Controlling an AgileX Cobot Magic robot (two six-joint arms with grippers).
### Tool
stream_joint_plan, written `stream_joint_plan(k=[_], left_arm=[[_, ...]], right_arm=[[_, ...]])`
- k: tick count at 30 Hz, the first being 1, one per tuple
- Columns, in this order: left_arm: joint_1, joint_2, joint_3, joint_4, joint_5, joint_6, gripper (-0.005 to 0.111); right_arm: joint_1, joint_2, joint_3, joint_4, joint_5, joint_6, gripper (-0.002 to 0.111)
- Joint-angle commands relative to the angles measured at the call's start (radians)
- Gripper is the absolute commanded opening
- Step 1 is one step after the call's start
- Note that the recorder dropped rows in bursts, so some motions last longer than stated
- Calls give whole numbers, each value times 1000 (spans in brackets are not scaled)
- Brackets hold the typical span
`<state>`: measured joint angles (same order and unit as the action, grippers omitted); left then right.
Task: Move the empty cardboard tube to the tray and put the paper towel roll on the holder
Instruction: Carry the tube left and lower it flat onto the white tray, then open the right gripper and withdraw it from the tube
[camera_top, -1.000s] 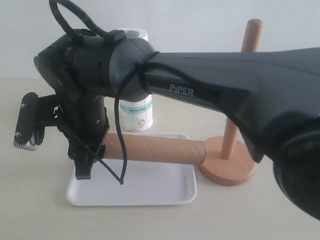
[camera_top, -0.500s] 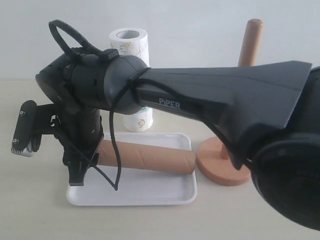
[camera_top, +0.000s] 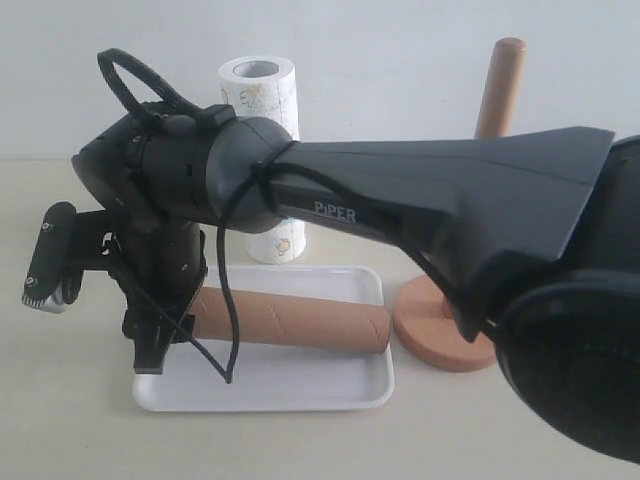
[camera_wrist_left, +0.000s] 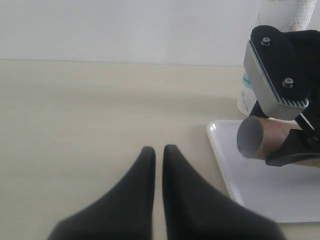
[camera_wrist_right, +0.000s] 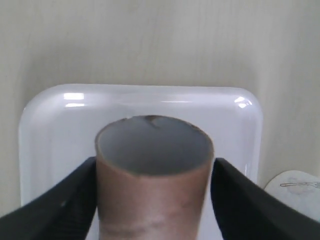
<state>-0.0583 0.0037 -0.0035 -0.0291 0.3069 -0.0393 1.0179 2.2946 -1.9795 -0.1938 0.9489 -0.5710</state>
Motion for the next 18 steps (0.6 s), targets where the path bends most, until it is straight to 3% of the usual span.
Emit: stream_joint_plan(k=[1, 14, 16, 18], left_arm=[[2, -4, 3, -11, -1, 3, 5], [2, -4, 3, -11, -1, 3, 5], [2, -4, 3, -11, -1, 3, 5], [2, -4, 3, -11, -1, 3, 5]], right_arm=[[1, -4, -4, 1, -5, 42, 70], [2, -44, -57, -46, 93, 167, 69], [2, -65, -79, -54, 142, 206, 62], [2, -91, -103, -50, 187, 239, 48]])
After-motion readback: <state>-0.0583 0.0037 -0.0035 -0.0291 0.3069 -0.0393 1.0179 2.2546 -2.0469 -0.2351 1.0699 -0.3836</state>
